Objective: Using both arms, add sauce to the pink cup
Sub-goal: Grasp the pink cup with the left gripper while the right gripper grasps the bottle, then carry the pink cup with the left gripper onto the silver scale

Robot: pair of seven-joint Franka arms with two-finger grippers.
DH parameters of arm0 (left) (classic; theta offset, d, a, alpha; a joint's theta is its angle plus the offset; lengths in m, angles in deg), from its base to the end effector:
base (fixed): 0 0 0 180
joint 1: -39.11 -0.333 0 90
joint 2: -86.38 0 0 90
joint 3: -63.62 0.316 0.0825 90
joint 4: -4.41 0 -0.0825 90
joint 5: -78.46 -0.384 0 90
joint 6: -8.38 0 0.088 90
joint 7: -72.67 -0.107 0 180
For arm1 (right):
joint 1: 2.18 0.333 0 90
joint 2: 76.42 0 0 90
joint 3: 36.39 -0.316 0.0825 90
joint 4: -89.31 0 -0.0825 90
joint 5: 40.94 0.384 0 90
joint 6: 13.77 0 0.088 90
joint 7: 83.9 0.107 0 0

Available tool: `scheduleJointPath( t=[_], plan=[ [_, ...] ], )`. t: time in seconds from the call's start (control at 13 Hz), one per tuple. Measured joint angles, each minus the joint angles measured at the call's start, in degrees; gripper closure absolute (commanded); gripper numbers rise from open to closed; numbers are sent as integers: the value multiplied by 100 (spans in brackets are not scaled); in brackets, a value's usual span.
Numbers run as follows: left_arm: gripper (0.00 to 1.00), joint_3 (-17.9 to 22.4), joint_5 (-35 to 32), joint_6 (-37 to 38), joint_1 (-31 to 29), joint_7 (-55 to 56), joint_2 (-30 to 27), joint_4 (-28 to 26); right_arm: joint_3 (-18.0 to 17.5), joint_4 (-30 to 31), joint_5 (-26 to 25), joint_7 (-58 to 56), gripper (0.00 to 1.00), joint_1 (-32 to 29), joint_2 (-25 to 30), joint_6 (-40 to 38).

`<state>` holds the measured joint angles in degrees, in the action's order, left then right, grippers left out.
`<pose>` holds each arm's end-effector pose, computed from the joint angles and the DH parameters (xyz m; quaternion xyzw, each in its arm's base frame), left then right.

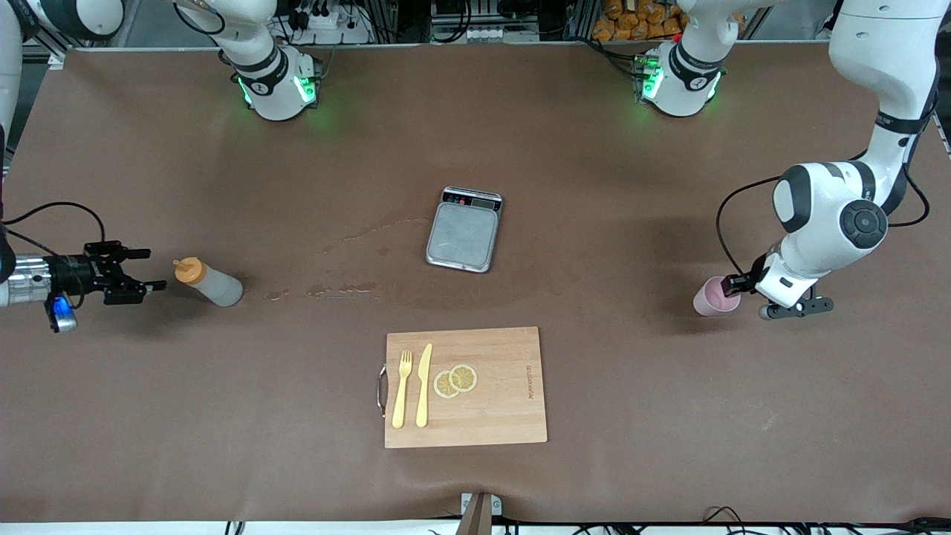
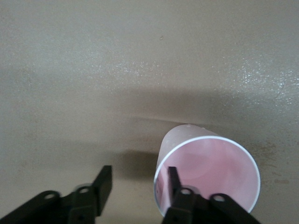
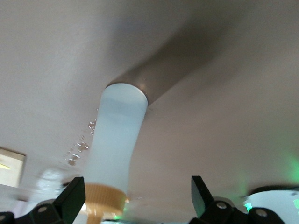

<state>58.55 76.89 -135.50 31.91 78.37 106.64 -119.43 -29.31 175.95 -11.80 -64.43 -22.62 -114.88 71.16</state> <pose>0.5662 0.0208 0.2316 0.9982 0.0599 -0.0013 0.0072 0.5875 -0.2317 0.2475 -0.8170 0.4262 0.3156 0.2264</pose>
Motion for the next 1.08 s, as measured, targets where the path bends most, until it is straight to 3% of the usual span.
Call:
scheduleJointPath(
  t=[0.39,0.62,0.77,1.08],
  plan=[
    [100,-102,7,-14,7,66,-43,24,0,-6,966,723,0,-126,-528,3],
    [100,-324,7,-6,1,110,-130,56,1,-9,1277,731,0,-191,-854,7],
    [100,-719,7,138,-2,503,-312,99,0,-11,1423,731,0,-220,-997,6],
    [100,-2001,6,406,51,2100,-600,173,-35,-11,1598,731,0,-222,-1179,-82]
  ],
)
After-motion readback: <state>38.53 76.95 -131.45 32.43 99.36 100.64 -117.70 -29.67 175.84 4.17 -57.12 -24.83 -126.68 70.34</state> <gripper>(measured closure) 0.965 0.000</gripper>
